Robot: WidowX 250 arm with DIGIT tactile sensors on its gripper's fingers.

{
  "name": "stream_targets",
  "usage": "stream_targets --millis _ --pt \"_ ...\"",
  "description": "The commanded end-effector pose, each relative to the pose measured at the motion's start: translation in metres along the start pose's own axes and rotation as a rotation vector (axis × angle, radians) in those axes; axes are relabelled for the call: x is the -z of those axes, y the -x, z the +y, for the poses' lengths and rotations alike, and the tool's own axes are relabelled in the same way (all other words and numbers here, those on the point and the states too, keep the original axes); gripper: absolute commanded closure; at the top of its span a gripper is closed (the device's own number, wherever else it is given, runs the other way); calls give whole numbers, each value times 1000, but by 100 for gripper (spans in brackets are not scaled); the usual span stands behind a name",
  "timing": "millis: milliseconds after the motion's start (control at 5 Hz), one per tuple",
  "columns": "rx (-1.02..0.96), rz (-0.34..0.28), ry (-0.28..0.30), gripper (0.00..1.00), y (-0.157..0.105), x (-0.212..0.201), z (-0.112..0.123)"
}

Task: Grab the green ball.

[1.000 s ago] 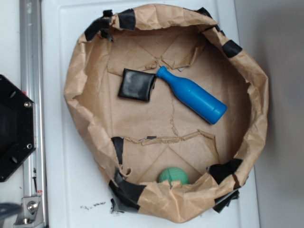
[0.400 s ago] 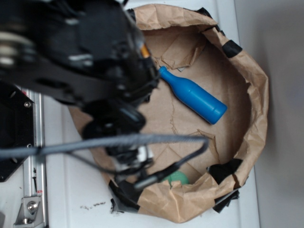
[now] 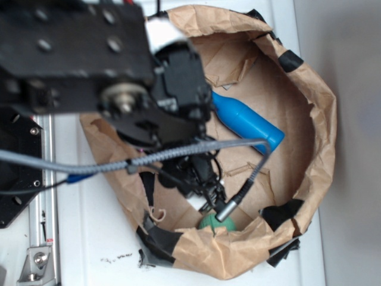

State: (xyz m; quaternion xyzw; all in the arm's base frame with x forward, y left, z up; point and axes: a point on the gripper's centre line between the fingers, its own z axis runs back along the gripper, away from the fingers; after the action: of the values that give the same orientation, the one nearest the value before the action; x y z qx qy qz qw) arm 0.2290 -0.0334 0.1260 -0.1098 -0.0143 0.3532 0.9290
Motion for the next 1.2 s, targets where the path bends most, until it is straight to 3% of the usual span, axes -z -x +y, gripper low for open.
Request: stream_targets --millis 0,400,600,800,1000 --pt "-133 48 10 0 -1 34 0" --pt "-241 148 46 0 1 55 -18" --pt "-243 168 49 0 0 66 -37" --pt "-246 166 90 0 -4 67 -55" --pt "-282 245 111 0 3 81 -66"
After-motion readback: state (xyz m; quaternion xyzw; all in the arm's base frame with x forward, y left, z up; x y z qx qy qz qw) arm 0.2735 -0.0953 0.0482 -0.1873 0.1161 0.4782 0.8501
